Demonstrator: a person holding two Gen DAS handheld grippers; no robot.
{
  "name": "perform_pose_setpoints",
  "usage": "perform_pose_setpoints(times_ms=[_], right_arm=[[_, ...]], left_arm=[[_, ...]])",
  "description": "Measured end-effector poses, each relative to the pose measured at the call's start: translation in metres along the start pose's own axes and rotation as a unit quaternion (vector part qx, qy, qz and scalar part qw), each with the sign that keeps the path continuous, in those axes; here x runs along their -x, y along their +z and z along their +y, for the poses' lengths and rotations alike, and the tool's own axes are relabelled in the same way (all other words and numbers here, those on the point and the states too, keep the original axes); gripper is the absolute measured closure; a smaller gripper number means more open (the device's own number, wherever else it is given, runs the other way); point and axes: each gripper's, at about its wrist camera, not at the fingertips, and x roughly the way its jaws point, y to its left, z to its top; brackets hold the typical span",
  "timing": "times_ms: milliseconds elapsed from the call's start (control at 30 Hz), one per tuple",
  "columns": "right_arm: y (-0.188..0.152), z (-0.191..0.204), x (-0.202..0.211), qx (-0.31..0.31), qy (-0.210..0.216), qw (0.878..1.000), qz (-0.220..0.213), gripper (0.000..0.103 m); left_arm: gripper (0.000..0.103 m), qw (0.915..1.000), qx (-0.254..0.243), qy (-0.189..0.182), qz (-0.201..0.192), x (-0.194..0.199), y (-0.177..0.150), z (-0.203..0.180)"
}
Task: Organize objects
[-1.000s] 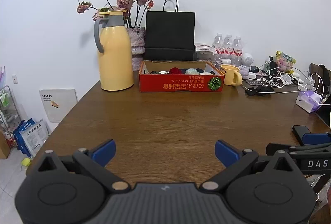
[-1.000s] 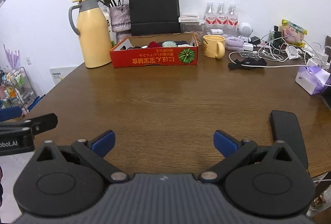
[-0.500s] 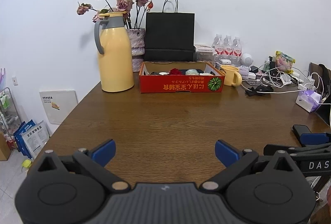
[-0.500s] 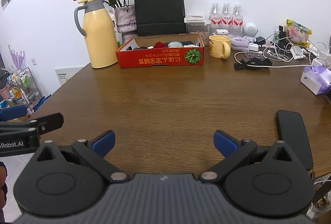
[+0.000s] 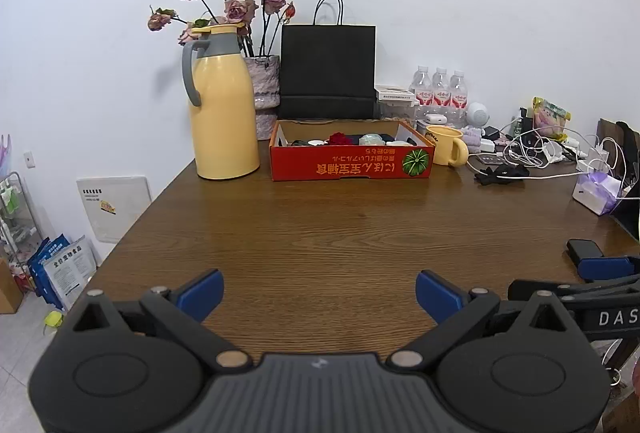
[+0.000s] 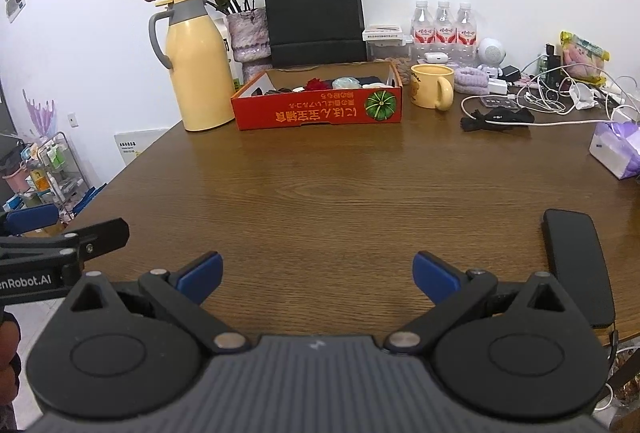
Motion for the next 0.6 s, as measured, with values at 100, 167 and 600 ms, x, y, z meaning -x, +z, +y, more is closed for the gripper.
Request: perform_pose_setpoints(times_ms=[100,167,600], right_arm=[[0.0001,0.0004,-0.0001,0.002,-0.002,1.000,0.000,0.000],[0.0002,-0.0002,-0.0005,0.003,-0.003,1.000,0.001,0.000],[-0.0008,-0.0025,-0.0035,0.000,-0.013,1.000,0.005,0.000]], left_arm=[[0.001,1.0000,-0.002,0.001,0.000,0.0001,-0.0004,-0.0005],[0.001,1.0000,-0.004,0.002,0.000,-0.0007,-0.0001,-0.0018],[0.000,1.0000,-0.006,0.003,0.002,-0.0033,-0.0014,-0.0016]])
